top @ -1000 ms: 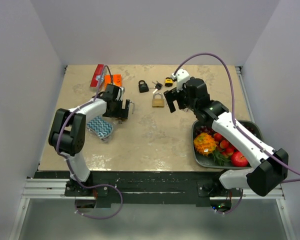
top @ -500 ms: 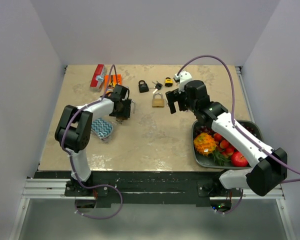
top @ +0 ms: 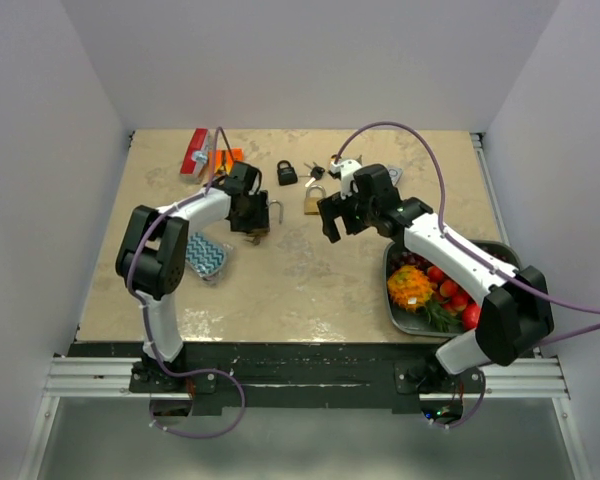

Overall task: Lock with the key
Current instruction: Pick up the lock from the center of the board, then lock the lock.

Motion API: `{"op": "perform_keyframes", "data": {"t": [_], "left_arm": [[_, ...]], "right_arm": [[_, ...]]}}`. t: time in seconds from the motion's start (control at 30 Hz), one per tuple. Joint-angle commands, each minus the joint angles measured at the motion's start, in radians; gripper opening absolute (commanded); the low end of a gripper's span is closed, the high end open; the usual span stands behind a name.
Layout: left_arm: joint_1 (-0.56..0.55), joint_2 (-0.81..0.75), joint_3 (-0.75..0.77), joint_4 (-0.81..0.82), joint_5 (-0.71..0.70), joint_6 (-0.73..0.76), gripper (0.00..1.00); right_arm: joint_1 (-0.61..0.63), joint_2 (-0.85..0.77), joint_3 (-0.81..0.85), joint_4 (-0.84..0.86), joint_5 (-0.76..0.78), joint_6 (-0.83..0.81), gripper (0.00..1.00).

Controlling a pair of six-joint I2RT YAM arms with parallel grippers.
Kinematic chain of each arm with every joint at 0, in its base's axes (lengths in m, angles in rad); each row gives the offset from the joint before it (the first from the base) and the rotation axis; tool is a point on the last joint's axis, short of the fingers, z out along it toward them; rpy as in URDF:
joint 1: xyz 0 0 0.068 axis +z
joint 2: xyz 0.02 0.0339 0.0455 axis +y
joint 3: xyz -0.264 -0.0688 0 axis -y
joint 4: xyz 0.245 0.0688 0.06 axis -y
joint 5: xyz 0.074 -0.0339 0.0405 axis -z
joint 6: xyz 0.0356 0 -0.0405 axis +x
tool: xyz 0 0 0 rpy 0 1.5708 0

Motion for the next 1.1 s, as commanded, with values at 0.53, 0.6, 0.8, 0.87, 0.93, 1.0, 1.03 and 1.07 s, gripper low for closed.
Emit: {"op": "perform_keyframes", "data": {"t": [0.53,0.6,0.8,0.87,0.93,1.0,1.03,1.07], "left_arm": [[0.007,-0.293,-0.114,0.274,0.285,-0.444,0.00],[0.008,-0.319,-0.136,0.340,0.307,-0.505,0.00],[0.036,-0.335,-0.128,0.351,0.345,-0.627,0.00],[0.036,-0.344,-0.122,0.353,0.347,-0.650,0.00],[0.036,-0.350,-0.124,0.351,0.345,-0.670,0.00],[0.039,-0.361,-0.128,0.354,0.335,-0.697,0.00],[0.040,-0.364,-0.131,0.356,0.333,-0.707,0.00],[0.040,-0.367,-0.131,0.357,0.333,-0.720,0.00]], "right_arm": [[-0.002,0.206,0.064,0.250,-0.086,0.393,0.99],[-0.004,0.197,0.015,0.370,-0.092,0.470,0.99],[0.013,0.163,-0.100,0.710,-0.038,0.590,0.99],[0.025,0.185,-0.065,0.720,-0.032,0.584,0.99],[0.051,0.202,-0.025,0.650,-0.012,0.562,0.98],[0.076,0.200,-0.012,0.648,0.003,0.562,0.98],[0.082,0.196,-0.017,0.666,0.015,0.565,0.98],[0.090,0.194,-0.020,0.671,0.025,0.561,0.96]]}}
